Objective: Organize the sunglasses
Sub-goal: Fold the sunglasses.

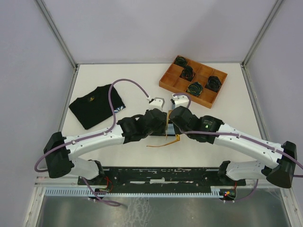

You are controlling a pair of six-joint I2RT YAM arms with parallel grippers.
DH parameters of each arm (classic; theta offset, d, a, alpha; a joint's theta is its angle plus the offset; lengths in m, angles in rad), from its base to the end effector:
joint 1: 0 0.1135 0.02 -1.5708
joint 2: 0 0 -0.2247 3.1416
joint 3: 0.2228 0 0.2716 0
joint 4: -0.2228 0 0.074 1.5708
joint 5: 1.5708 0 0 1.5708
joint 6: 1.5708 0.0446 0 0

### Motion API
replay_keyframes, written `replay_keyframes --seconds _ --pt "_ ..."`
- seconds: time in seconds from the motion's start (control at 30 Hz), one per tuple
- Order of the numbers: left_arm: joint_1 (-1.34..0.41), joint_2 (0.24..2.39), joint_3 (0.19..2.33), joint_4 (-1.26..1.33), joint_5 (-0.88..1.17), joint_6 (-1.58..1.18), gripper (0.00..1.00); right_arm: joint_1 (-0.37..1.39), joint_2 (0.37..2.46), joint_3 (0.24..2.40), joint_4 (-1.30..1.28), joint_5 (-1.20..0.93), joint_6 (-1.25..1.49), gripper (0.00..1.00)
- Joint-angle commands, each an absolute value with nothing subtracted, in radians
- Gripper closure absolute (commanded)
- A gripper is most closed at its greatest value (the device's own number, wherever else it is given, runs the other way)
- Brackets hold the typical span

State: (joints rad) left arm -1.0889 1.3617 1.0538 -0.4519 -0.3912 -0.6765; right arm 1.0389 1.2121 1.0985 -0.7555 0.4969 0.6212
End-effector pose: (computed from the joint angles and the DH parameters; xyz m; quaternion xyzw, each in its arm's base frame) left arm 0.1669 -0.2823 0.2309 0.1095 0.8980 -0.1855 0.3837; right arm 0.1625 0.2341 0.2670 -0.1060 0.9080 0.0900 0.3952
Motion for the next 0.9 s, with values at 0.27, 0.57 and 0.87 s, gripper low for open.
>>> replay_keyframes --seconds 0.27,0.57,0.87 --pt "-1.111 1.42 1.167 -0.37 -0.393 -0.709 0.46 1.043 1.188 1.057 -0.628 0.429 0.692 1.0" --pt "-1.112 1.339 1.162 -0.414 -0.448 -0.668 0.46 1.009 1.181 1.025 -0.662 0.488 0.683 1.0" --pt "-1.111 1.026 1.001 -0.451 -0.426 -0.559 0.44 0.763 1.18 1.009 -0.566 0.351 0.65 1.0"
